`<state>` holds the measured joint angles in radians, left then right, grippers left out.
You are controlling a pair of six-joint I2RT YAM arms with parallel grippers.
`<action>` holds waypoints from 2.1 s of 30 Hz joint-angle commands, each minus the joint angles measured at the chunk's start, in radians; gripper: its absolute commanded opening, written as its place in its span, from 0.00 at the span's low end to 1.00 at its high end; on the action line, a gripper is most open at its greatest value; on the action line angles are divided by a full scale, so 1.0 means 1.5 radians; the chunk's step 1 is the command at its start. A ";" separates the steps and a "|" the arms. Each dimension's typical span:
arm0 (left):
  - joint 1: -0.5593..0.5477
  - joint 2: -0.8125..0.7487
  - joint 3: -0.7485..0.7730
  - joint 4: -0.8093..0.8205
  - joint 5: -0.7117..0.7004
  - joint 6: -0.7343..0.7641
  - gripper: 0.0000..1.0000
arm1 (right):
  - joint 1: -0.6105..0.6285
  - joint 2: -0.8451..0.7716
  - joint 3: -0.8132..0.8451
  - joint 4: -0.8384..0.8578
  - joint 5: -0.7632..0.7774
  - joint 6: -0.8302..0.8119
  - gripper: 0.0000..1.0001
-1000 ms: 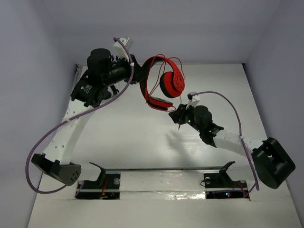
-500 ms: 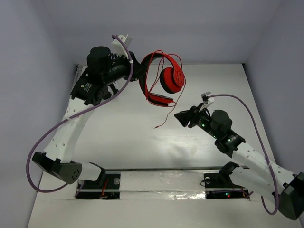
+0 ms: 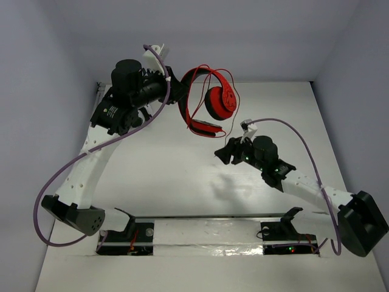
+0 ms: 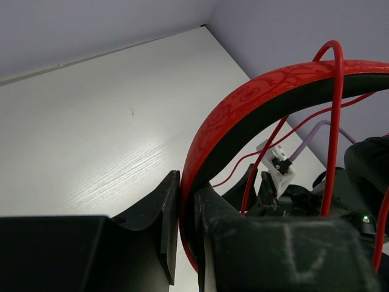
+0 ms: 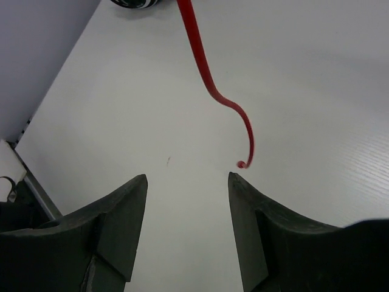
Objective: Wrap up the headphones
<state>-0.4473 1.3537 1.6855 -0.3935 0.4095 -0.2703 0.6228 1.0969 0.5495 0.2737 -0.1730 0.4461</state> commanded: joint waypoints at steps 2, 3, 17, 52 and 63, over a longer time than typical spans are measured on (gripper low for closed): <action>0.004 -0.029 0.029 0.045 0.018 -0.027 0.00 | -0.002 0.059 0.060 0.062 0.110 -0.035 0.61; 0.004 -0.029 0.034 0.038 0.017 -0.026 0.00 | -0.002 0.070 0.067 0.050 0.141 -0.031 0.61; 0.004 -0.034 0.036 0.034 0.018 -0.023 0.00 | -0.002 -0.074 -0.001 -0.040 0.087 0.043 0.46; 0.004 -0.035 -0.121 0.227 -0.159 -0.204 0.00 | 0.142 0.169 0.033 0.123 0.056 0.098 0.00; -0.003 -0.049 -0.294 0.357 -0.363 -0.261 0.00 | 0.259 0.138 0.085 0.010 0.099 0.125 0.00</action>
<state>-0.4480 1.3205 1.2743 -0.0257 -0.0105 -0.6014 0.9802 1.3170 0.6083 0.3557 -0.0765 0.6228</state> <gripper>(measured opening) 0.081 0.036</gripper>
